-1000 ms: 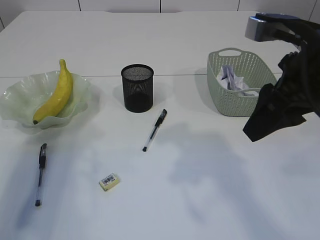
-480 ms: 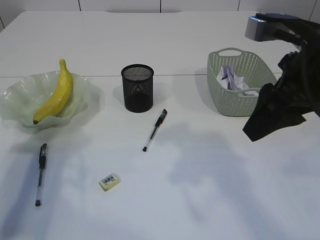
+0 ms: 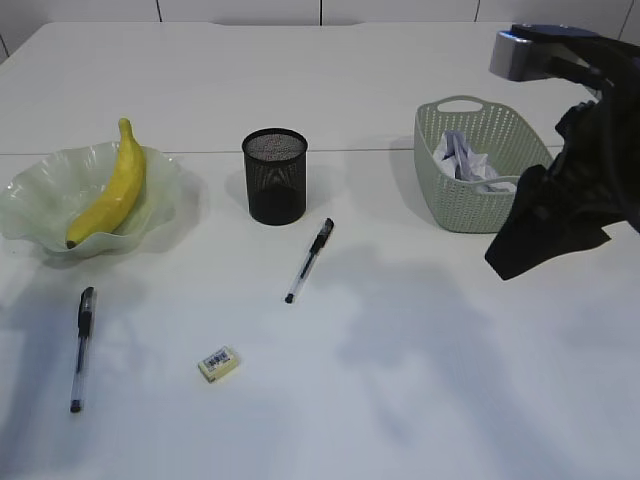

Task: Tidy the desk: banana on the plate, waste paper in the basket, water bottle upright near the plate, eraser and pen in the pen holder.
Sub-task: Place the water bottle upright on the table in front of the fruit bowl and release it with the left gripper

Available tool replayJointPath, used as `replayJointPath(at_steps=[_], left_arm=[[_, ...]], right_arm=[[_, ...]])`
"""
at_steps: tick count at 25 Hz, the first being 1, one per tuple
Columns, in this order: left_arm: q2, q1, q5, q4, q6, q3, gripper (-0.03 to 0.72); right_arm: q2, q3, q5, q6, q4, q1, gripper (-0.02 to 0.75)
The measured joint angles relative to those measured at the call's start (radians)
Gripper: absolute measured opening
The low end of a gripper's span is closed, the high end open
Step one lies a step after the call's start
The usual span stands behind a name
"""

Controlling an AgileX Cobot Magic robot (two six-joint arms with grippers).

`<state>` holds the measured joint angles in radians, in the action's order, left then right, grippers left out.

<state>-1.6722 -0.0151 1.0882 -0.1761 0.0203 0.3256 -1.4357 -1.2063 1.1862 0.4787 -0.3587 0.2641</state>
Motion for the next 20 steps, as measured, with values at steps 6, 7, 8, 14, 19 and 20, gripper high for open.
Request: replayJointPath(at_steps=[6,7,8,14,19,20], left_arm=[[-0.050,0.000,0.000,0.068,0.000,0.024,0.410],[-0.052,0.000,0.000,0.081,0.000,0.031,0.410],[-0.056,0.000,0.002,0.095,0.000,0.036,0.410],[-0.063,0.000,0.002,0.120,0.000,0.041,0.410],[-0.063,0.000,0.002,0.186,0.000,0.041,0.410],[-0.063,0.000,0.002,0.205,-0.002,0.041,0.410]], right_arm=[[0.000,0.000,-0.011,0.002,0.000,0.000,0.405],[0.000,0.000,-0.013,0.004,0.000,0.000,0.405],[0.000,0.000,-0.015,0.005,0.000,0.000,0.405],[0.000,0.000,-0.019,0.012,0.000,0.000,0.405],[0.000,0.000,-0.023,0.014,0.000,0.000,0.405],[0.000,0.000,-0.023,0.014,0.000,0.000,0.405]])
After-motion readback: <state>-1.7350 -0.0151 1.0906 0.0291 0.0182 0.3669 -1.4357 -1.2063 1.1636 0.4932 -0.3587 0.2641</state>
